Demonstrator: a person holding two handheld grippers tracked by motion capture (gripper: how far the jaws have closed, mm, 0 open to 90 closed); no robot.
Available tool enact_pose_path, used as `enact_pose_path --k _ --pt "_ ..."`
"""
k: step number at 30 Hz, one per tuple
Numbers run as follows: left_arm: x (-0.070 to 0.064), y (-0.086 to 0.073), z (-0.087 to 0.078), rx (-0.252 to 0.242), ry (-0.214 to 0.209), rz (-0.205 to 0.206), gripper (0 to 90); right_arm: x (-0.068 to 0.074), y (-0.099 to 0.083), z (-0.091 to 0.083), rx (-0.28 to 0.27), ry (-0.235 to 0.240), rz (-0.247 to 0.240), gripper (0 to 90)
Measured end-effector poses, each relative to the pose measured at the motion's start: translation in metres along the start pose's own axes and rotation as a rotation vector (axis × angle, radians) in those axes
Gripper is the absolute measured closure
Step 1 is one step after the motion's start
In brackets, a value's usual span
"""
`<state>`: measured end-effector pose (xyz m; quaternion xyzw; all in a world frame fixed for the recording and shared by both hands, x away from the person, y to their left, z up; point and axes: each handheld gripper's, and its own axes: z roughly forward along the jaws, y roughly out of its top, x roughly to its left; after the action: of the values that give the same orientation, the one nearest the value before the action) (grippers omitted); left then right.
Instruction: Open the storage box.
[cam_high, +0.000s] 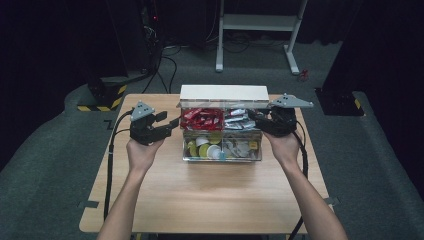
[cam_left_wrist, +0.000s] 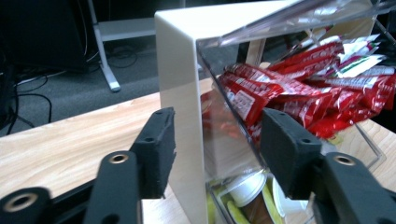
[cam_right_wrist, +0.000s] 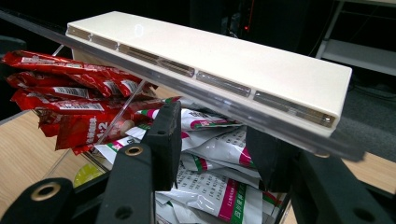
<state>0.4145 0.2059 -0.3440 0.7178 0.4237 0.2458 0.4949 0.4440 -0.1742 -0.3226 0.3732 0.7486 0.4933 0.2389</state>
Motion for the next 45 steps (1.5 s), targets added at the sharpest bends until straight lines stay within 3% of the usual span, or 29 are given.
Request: enact_pose_path --k 14,17,19,27,32,36,45 --pt "-0.015 0.015 0.017 0.032 0.021 0.068 67.6 -0.002 0.000 0.000 0.000 0.013 0.013 56.2" --pt "-0.022 0.018 0.020 0.039 0.024 0.092 69.6 -0.002 0.000 0.000 -0.001 0.015 0.015 56.2" --pt "-0.025 0.019 0.021 0.045 0.053 0.117 70.4 -0.002 0.000 0.000 0.000 0.015 0.015 56.2" --pt "-0.033 0.022 0.017 0.039 0.056 0.157 70.5 -0.002 0.000 0.000 0.000 0.017 0.026 56.4" --pt "-0.032 0.025 0.021 0.041 0.043 0.144 66.8 -0.002 0.001 0.001 0.004 0.019 0.031 56.4" --pt "-0.038 0.026 0.025 0.039 0.046 0.164 66.1 -0.002 0.000 0.001 0.002 0.022 0.032 56.3" --pt "-0.041 0.028 0.022 0.018 0.055 0.196 78.3 -0.002 0.001 0.002 0.006 0.018 0.033 56.0"
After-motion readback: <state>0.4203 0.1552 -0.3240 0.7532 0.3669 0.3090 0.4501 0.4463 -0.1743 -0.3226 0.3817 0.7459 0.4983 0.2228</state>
